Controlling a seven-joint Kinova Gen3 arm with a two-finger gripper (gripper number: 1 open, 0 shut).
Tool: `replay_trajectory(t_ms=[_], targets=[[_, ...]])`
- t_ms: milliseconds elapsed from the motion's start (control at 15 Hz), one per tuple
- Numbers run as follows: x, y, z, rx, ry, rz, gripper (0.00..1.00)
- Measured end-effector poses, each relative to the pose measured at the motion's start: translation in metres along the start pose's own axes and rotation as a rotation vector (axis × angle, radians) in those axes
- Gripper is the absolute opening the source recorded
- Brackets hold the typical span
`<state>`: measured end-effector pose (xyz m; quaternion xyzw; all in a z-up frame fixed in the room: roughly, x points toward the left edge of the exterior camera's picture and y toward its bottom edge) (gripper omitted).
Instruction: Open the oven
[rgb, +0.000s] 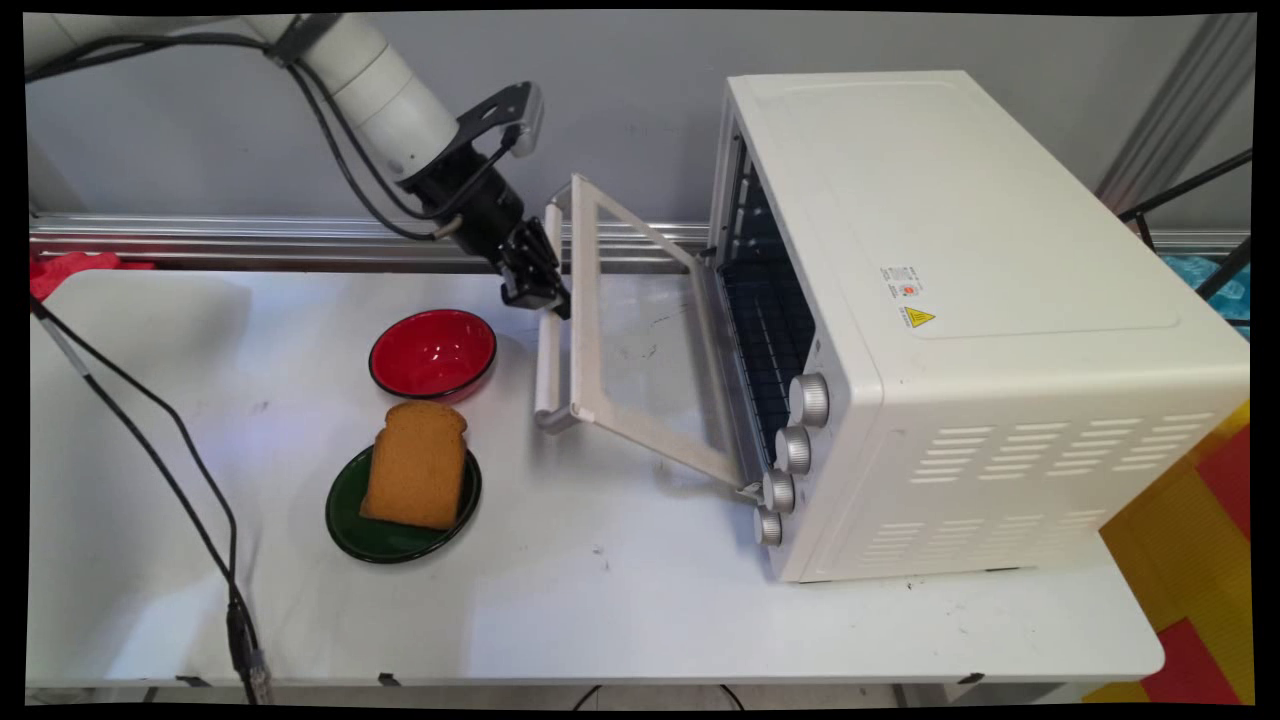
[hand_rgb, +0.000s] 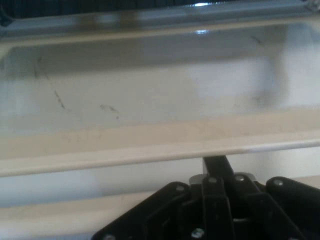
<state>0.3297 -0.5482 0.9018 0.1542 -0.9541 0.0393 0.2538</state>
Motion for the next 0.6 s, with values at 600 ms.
replay_trajectory(t_ms=[600], targets=[[-0.042,-0.001,0.009,-0.007,-0.009,-0.005,0.0]])
